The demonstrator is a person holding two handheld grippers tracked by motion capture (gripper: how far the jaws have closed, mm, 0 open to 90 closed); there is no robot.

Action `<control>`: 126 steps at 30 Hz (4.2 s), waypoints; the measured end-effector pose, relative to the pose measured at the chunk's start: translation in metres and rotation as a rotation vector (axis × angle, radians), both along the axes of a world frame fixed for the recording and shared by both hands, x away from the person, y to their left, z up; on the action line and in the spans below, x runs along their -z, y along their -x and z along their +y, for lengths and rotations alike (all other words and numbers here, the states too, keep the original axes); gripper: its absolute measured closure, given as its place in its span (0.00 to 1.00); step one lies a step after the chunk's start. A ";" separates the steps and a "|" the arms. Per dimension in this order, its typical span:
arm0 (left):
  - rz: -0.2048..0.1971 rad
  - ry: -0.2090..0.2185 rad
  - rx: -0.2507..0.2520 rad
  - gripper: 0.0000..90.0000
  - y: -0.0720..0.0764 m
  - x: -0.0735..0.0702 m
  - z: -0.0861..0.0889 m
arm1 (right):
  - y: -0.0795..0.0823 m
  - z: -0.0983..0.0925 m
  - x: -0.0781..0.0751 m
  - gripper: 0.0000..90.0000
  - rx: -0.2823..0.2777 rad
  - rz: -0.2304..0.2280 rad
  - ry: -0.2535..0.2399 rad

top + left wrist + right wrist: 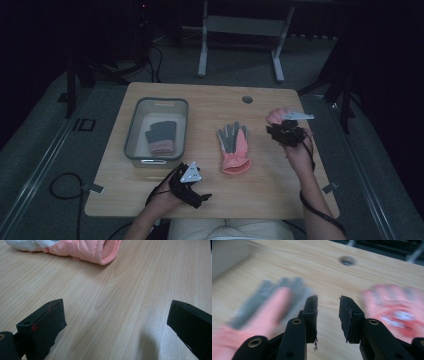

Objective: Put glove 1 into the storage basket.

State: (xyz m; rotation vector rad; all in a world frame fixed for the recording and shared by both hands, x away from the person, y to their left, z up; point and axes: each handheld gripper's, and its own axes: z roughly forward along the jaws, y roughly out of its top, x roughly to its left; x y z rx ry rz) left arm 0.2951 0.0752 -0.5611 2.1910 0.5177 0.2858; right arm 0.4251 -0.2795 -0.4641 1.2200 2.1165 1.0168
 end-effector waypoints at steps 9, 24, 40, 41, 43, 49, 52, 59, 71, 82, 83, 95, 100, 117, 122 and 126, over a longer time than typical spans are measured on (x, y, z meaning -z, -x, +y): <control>-0.002 -0.006 0.000 0.02 0.000 0.000 0.000 | -0.033 -0.067 0.003 0.71 0.034 0.014 0.047; -0.012 -0.022 0.011 0.02 0.005 -0.001 -0.003 | -0.088 -0.087 0.037 0.64 0.046 0.094 0.137; -0.004 0.004 0.004 0.02 0.003 -0.001 0.001 | -0.096 -0.078 0.061 0.65 0.000 0.126 0.263; -0.004 0.004 0.004 0.02 0.003 -0.001 0.001 | -0.095 -0.078 0.061 0.68 0.010 0.132 0.248; -0.003 0.006 -0.004 0.02 0.003 -0.001 0.001 | -0.095 -0.080 0.060 0.80 0.046 0.145 0.213; -0.004 -0.004 -0.004 0.02 0.003 0.000 0.001 | -0.091 -0.075 0.052 0.94 0.133 0.170 0.206; -0.005 0.002 -0.005 0.02 0.003 0.000 0.001 | -0.072 -0.069 0.028 0.96 0.209 0.140 0.141; -0.014 -0.018 -0.003 0.02 0.004 0.001 0.000 | -0.030 -0.057 -0.007 0.96 0.265 0.072 0.073; -0.019 -0.011 0.001 0.02 0.004 0.000 0.000 | 0.043 -0.037 -0.030 0.96 0.308 0.028 -0.027; -0.017 -0.010 0.003 0.02 0.003 0.000 0.000 | 0.057 -0.034 -0.013 0.96 0.351 0.057 -0.037; -0.015 -0.010 0.004 0.02 0.003 0.000 0.000 | 0.056 -0.034 -0.010 0.96 0.349 0.062 -0.039; -0.032 -0.015 -0.003 0.02 0.003 0.000 0.000 | 0.031 -0.023 0.019 0.95 0.350 0.115 -0.019; -0.029 -0.004 -0.006 0.02 0.002 0.001 0.002 | 0.016 -0.012 0.033 0.95 0.323 0.147 0.009; -0.020 -0.003 -0.002 0.02 0.002 0.001 0.002 | 0.010 -0.021 0.032 0.81 0.186 0.117 0.005; -0.020 -0.001 0.000 0.02 0.002 0.001 0.002 | 0.008 -0.025 0.027 0.79 0.070 0.116 0.084; -0.018 -0.002 -0.002 0.02 0.002 0.001 0.002 | 0.008 -0.024 0.031 0.75 0.058 0.120 0.066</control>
